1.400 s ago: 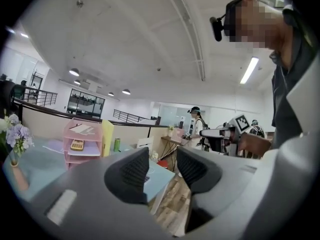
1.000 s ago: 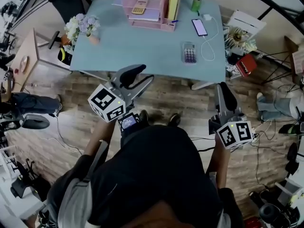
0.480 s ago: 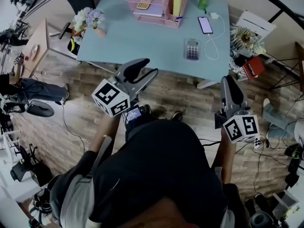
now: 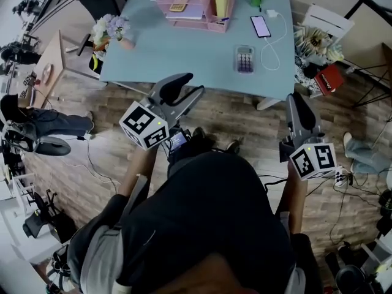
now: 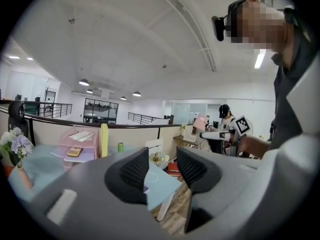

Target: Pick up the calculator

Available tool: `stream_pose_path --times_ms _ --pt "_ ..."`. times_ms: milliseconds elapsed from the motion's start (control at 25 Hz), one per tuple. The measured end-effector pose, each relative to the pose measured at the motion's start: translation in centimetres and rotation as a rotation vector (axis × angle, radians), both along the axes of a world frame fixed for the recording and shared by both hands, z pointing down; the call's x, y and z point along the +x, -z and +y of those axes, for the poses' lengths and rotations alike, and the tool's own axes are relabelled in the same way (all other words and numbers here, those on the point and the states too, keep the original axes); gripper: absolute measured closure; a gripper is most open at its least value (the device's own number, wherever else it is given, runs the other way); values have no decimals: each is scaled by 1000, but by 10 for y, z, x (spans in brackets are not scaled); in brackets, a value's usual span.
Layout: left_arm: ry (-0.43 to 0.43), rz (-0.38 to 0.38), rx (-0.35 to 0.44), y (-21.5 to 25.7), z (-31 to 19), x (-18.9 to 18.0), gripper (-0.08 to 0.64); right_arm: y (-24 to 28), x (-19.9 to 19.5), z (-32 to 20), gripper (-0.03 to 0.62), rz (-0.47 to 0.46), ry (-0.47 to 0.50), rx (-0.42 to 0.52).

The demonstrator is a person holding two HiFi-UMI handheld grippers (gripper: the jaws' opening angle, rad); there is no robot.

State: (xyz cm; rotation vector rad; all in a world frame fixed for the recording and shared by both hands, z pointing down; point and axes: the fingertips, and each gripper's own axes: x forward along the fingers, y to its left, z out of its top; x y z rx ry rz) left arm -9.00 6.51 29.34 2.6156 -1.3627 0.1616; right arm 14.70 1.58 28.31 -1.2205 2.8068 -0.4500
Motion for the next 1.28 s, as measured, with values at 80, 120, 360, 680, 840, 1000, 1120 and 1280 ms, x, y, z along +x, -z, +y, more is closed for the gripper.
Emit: stream_pose_path --times_ms 80,120,360,680,840,1000,1120,1280 --pt "-18 -1 -7 -3 -2 2 344 -4 2 0 546 -3 -11 -5" --pt "-25 1 -9 -4 -4 2 344 -6 2 0 546 -4 -17 -6" --pt "-72 27 -14 -12 -26 -5 344 -8 -3 -5 546 21 -72 -15" --pt "-161 57 16 -6 -59 -16 344 5 -16 -15 546 47 -154 2" --pt "-180 69 10 -7 -73 -29 344 12 -31 -21 546 62 -177 3" --pt "-206 79 8 -10 -87 -38 344 11 -36 -28 546 63 -207 16" --pt "-228 85 4 -12 -97 -45 344 10 -41 -31 546 73 -232 13" --pt "-260 92 1 -16 -109 -51 344 10 -50 -35 546 89 -266 3"
